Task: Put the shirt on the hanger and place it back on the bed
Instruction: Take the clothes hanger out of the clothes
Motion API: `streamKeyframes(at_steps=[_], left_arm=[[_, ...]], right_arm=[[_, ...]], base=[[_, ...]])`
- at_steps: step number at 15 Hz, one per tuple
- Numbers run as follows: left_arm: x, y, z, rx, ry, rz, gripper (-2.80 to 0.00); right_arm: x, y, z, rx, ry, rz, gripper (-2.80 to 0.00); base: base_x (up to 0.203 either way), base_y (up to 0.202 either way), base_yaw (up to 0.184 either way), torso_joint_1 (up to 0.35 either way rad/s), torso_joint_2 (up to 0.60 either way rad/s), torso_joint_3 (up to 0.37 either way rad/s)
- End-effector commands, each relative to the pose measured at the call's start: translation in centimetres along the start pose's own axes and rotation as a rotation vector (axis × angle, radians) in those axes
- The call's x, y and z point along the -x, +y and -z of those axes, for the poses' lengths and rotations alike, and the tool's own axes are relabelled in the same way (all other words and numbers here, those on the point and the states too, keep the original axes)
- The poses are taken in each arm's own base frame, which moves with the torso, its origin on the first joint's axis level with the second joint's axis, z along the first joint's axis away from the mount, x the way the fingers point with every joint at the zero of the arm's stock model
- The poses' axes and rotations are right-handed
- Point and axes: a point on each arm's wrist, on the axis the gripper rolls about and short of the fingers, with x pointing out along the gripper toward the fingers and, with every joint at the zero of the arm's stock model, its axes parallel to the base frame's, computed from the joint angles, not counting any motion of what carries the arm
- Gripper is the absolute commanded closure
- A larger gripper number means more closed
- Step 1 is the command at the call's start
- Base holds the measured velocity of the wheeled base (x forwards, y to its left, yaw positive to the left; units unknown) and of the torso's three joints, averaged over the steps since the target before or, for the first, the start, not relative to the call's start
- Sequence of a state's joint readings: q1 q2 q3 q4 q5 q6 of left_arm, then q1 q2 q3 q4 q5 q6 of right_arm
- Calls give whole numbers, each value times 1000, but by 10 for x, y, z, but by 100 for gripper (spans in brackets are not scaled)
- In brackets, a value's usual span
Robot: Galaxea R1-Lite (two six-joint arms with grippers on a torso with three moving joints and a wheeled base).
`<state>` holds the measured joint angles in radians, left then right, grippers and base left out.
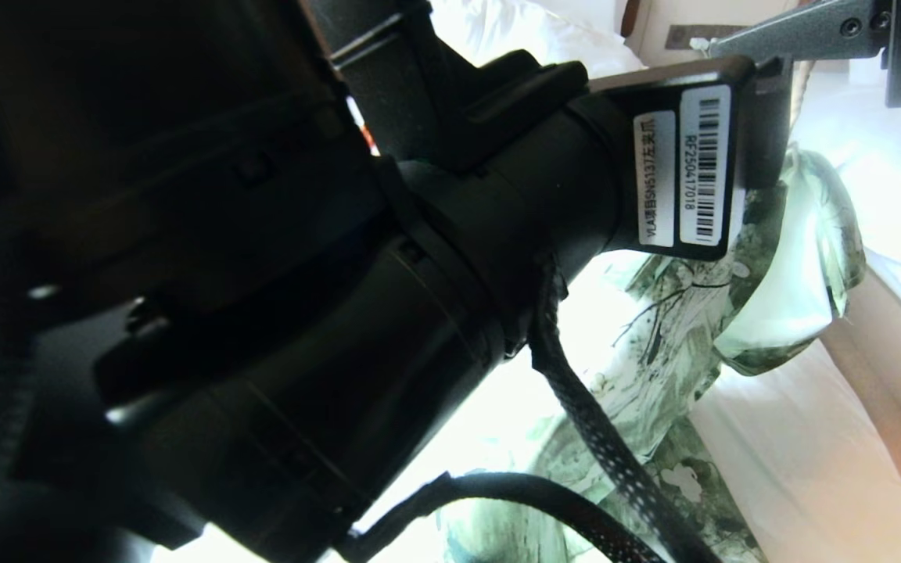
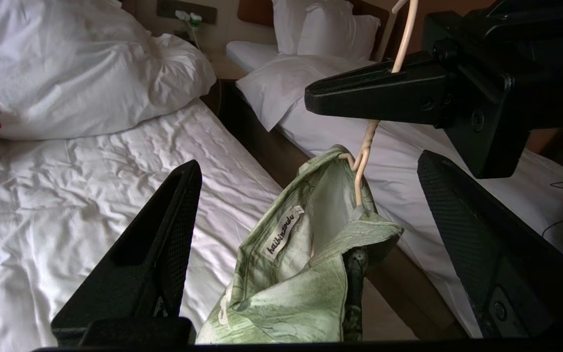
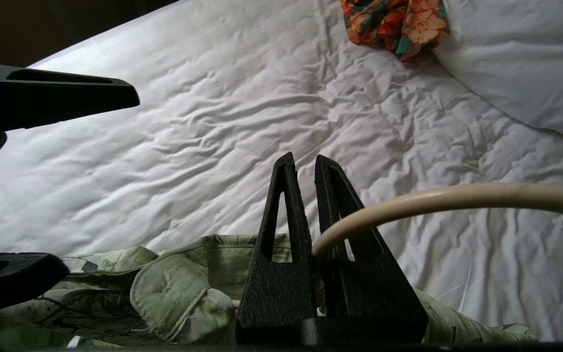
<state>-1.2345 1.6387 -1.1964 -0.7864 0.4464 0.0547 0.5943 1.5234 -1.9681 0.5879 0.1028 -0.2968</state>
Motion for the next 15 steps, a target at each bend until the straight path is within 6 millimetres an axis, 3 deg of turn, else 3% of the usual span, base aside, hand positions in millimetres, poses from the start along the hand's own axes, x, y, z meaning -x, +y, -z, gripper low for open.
streamKeyframes(at_steps=[1,6,7,8,13,15], left_arm=[[13,8,-15,13,-31,-8,-280],[20,46,-21,-29,-41,-135,-280],[25,53,-23,-42,-42,-157,-242],[30,59,-26,-61,-43,-175,0],[51,112,-24,-94,90,-360,0],[68,133,-22,-93,131,-451,0]], right_arm=[[-1,-3,-2,4,-9,53,0],[2,-10,-1,-59,-9,92,0],[3,-10,0,-62,-9,93,0],[3,-11,0,-65,-9,94,0],[7,-16,1,-70,-6,127,0],[7,-18,-2,-67,-35,142,0]], base=[[0,0,0,0,0,0],[0,0,0,0,0,0],[0,0,0,0,0,0],[0,0,0,0,0,0],[0,0,0,0,0,0],[0,0,0,63,-244,-178]])
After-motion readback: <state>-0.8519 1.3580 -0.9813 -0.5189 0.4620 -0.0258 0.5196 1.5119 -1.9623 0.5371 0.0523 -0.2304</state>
